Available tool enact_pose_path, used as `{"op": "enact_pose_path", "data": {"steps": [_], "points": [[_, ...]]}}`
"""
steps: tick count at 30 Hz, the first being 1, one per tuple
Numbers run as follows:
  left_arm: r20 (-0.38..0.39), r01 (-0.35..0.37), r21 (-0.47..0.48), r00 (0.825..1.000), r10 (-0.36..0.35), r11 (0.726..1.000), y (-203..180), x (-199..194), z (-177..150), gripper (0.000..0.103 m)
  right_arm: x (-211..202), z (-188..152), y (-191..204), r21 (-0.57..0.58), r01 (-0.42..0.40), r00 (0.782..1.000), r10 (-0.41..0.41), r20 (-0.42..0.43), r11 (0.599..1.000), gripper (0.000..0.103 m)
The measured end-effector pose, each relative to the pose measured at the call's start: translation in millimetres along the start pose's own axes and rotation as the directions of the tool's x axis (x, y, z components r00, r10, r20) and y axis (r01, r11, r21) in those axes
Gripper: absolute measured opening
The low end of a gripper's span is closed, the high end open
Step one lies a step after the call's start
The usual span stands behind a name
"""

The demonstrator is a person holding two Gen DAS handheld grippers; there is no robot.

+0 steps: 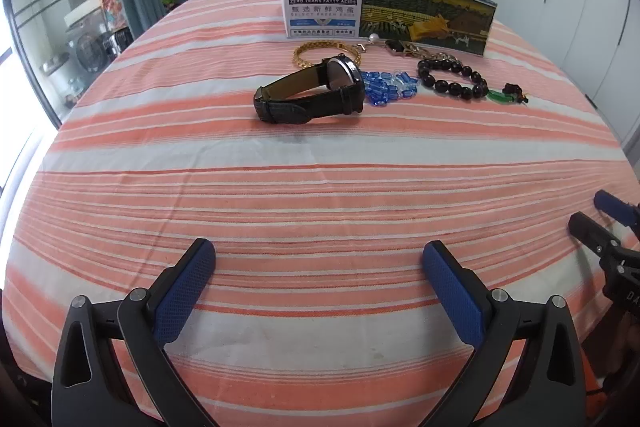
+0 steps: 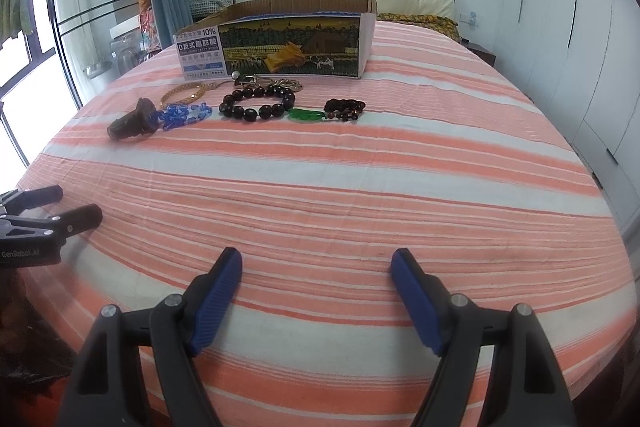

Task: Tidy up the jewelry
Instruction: 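Move the left tool toward the black wristwatch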

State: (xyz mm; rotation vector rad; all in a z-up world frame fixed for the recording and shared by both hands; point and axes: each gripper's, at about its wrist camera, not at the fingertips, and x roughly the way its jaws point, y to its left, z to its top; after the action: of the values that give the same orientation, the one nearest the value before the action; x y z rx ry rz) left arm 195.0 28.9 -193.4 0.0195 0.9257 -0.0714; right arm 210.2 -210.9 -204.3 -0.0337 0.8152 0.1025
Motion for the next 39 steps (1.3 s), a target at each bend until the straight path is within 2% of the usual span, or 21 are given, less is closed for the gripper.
{"op": "enact_pose_path", "data": {"steps": [9,15,23,30,35,39], "points": [[-0.004,0.016,-0.069,1.000,-0.016,0.997,22,-4,13,0.103,0,18,-6,0.024,-0.011,1.000,0.011,-0.004,1.000,0.079],[0.033,0.017,-0.100,0.999,-0.014,0.995,42,-11,33,0.103,3,30,-9,0.034,-0.014,1.000,0.014,-0.003,0.999,0.079],[0.057,0.057,-0.119,0.997,-0.050,0.991,63,-10,69,0.103,6,41,-8,0.028,-0.020,1.000,0.020,0.000,0.999,0.079],[0.008,0.018,-0.095,1.000,-0.017,0.995,68,18,96,0.103,13,59,-16,0.040,-0.010,1.000,0.010,0.010,0.999,0.079],[-0.038,0.027,-0.087,0.999,-0.030,0.996,67,39,104,0.103,21,74,-23,0.057,-0.014,1.000,0.013,0.016,0.998,0.079],[-0.071,0.011,-0.055,0.997,-0.015,0.998,65,53,108,0.103,37,88,-33,0.077,-0.015,1.000,0.015,-0.002,0.997,0.079]]}}
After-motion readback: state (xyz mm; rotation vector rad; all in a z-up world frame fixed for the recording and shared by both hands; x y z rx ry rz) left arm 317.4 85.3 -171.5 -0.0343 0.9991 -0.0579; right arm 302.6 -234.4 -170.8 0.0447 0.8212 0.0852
